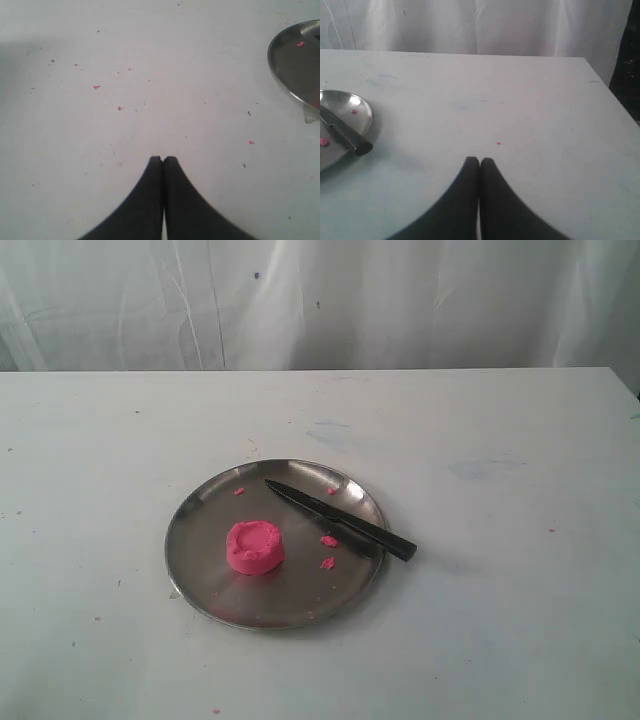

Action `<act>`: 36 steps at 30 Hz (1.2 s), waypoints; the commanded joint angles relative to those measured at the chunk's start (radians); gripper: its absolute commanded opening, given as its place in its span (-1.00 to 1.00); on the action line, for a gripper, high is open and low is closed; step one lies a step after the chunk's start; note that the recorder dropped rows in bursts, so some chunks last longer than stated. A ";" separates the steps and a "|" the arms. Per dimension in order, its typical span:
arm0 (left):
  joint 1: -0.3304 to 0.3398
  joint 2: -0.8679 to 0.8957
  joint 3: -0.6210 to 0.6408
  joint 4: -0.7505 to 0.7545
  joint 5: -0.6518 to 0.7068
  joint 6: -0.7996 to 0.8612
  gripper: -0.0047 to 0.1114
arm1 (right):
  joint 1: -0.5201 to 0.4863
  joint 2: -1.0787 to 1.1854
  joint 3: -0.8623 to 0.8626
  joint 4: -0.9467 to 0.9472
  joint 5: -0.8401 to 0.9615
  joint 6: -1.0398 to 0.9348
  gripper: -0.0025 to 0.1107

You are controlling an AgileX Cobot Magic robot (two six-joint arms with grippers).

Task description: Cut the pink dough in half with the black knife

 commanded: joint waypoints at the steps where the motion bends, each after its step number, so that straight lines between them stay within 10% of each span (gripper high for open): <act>1: -0.005 -0.005 0.000 -0.010 -0.001 -0.005 -0.92 | -0.009 -0.005 0.002 -0.104 -0.046 -0.147 -0.96; 10: -0.005 -0.005 0.000 -0.010 -0.001 -0.005 -0.92 | -0.009 -0.005 0.002 -0.093 -0.294 -0.189 -0.96; 18: -0.005 -0.005 0.000 -0.010 -0.001 -0.005 -0.92 | -0.009 -0.005 0.002 0.106 -0.692 0.356 -0.96; 25: -0.005 -0.005 0.000 -0.010 -0.001 -0.005 -0.92 | -0.009 -0.005 0.002 0.108 -0.705 0.353 -0.96; 32: -0.005 -0.005 0.000 -0.010 -0.001 -0.005 -0.92 | -0.009 -0.005 -0.057 0.190 -1.213 0.313 -0.96; 36: -0.005 -0.005 0.000 -0.010 -0.001 -0.005 -0.92 | -0.009 -0.005 -0.244 0.185 -1.201 0.265 -0.96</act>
